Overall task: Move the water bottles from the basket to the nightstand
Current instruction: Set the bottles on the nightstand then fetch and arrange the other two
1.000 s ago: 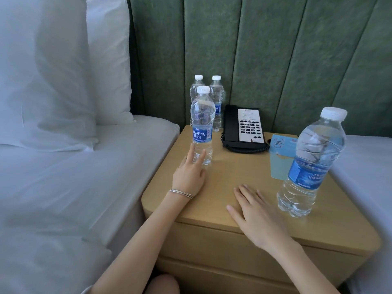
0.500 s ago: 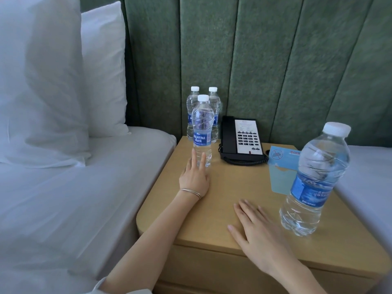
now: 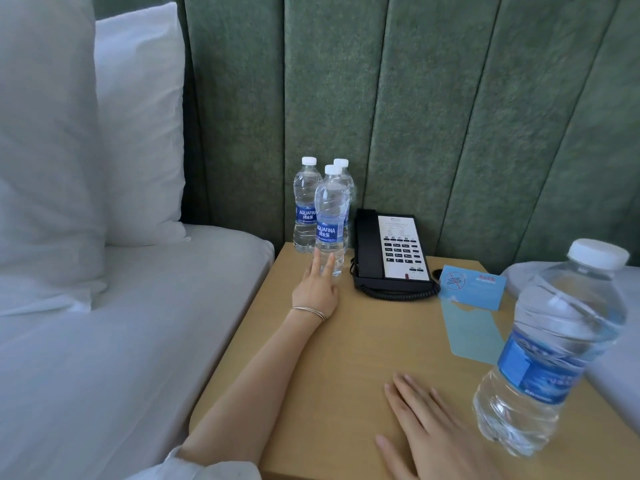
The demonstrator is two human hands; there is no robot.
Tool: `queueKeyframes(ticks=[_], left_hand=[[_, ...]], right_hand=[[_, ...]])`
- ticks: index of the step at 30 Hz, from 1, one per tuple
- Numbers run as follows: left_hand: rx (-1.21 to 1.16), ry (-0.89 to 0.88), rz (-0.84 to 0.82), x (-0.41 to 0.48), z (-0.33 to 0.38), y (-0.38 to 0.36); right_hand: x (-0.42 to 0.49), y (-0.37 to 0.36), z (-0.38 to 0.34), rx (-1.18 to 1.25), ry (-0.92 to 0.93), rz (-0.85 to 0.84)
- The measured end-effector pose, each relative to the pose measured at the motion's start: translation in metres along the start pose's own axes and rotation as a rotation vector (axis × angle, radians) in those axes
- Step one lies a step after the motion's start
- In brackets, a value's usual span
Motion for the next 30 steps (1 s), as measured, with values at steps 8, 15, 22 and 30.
queueKeyframes(ticks=[8,15,22,30], left_hand=[[-0.369,0.164,0.103,0.024,-0.002,-0.004],[-0.475,0.193,0.096,0.055,-0.005,-0.010],[-0.528,0.270,0.089,0.073,-0.013,-0.013],[-0.545,0.252,0.078,0.076,-0.016,-0.016]], right_hand=[[0.008,-0.005,0.003,-0.095,0.075,-0.064],[0.026,-0.020,0.010,-0.112,0.125,-0.066],[0.027,-0.025,0.012,-0.089,0.175,-0.053],[0.026,-0.026,0.013,-0.073,0.122,-0.076]])
Point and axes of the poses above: each hand's wrist, its own x-axis towards the middle knuckle, its own y-axis out of the back of the hand, z = x × y, the point moved 5 cm from there along x, towards the middle knuckle, and after that the axes turned 12 degrees about y, right-handed, at the moved point
